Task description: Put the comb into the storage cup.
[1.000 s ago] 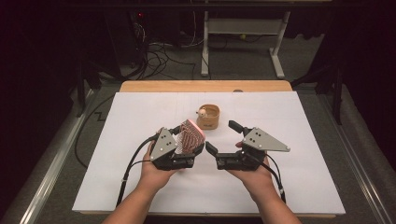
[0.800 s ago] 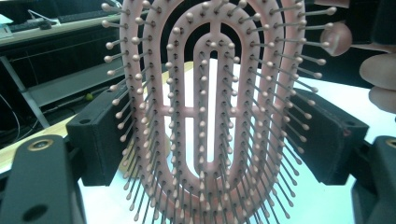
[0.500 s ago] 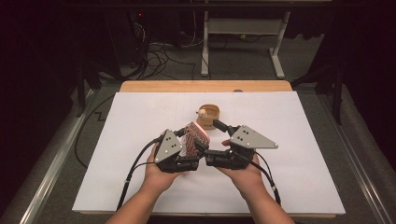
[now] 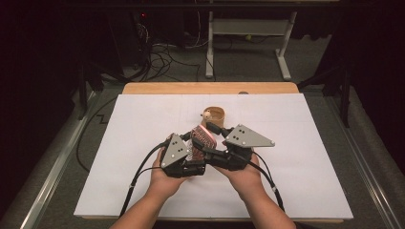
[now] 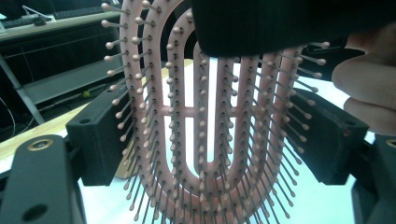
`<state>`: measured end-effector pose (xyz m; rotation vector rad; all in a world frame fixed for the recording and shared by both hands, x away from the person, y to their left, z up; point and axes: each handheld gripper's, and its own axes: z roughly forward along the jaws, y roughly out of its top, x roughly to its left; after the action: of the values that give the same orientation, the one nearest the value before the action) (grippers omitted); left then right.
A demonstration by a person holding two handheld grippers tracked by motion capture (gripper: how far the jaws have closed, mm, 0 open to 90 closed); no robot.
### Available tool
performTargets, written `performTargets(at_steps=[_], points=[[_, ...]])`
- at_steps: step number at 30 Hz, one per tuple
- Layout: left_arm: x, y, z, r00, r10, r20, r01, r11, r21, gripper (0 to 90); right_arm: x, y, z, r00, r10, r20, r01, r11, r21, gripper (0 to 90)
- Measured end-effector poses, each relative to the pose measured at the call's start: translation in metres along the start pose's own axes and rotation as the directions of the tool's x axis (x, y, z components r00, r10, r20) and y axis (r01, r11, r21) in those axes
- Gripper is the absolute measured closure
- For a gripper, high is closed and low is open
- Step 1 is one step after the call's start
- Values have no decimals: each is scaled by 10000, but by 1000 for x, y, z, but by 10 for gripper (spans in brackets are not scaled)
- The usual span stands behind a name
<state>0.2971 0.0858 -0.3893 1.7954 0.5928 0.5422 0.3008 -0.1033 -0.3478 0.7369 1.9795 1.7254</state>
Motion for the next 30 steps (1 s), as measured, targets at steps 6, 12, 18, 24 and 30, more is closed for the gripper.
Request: performTargets(at_steps=[6, 12, 18, 24, 30], points=[[0, 0, -2, 10000, -76, -44, 75, 9999, -70, 200, 1, 0, -2, 10000, 66, 57, -66, 10000, 30, 403], [3, 0, -2, 9998, -175, -81, 174, 9998, -85, 200, 0, -1, -1, 9999, 147, 49, -147, 9999, 77, 453], [3, 0, -1, 9998, -179, -64, 179, 9998, -57, 200, -2, -3, 1, 9998, 175, -112, -173, 9996, 213, 524], [4, 0, -2, 9998, -173, -97, 172, 9998, -57, 200, -2, -3, 1, 9998, 161, -134, -160, 9998, 93, 559], [4, 0, -3, 9998, -156, -120, 155, 9998, -104, 200, -1, -2, 0, 9999, 36, -104, -35, 10000, 59, 567]])
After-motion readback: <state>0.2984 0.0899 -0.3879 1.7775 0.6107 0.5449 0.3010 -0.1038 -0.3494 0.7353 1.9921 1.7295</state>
